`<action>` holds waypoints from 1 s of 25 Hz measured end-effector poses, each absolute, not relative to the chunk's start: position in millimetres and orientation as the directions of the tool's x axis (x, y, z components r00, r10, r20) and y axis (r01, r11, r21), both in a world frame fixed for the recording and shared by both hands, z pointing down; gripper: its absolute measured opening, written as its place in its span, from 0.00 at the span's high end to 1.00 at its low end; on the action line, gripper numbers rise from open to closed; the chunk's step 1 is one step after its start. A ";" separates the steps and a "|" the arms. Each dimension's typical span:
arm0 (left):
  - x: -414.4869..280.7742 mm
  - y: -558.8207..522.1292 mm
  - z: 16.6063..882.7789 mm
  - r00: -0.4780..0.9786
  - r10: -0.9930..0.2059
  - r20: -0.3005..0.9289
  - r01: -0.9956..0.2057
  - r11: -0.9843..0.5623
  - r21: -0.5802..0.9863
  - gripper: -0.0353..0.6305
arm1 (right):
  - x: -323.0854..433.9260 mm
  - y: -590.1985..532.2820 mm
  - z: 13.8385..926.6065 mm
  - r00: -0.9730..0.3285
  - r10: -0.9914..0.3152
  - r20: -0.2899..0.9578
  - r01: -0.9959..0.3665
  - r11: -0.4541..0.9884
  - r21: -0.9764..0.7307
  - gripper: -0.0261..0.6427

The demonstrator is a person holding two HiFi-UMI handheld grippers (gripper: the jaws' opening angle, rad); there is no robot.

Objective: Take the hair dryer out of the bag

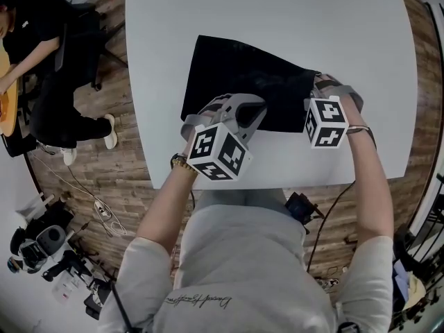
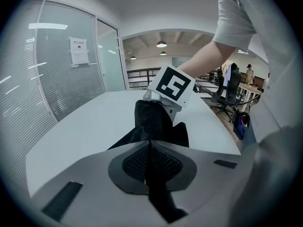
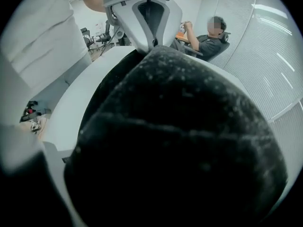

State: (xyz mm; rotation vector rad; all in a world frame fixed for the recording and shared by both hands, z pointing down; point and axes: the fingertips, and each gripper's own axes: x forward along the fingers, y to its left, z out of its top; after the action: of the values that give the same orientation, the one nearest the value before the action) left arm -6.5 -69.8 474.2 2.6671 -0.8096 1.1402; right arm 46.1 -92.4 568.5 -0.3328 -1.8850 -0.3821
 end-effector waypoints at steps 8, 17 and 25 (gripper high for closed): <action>-14.2 -69.2 476.5 0.555 -0.431 0.711 -0.528 -0.844 -0.100 0.91 | 44.2 -86.8 552.6 -0.385 0.029 0.922 0.378 0.917 0.129 0.64; -19.9 -67.9 479.9 0.544 -0.429 0.721 -0.527 -0.844 -0.105 0.91 | 58.6 -78.9 533.2 -0.405 0.007 0.914 0.342 0.929 0.144 0.64; -28.5 -61.0 480.4 0.542 -0.423 0.726 -0.526 -0.845 -0.100 0.91 | 80.3 -66.1 525.2 -0.414 0.001 0.910 0.279 0.952 0.126 0.64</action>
State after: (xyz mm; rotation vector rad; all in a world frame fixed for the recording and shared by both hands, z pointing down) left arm -28.5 -61.0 480.4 2.6427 -0.8180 1.1902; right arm 80.3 -66.1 525.2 -0.2010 -1.9795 -0.3106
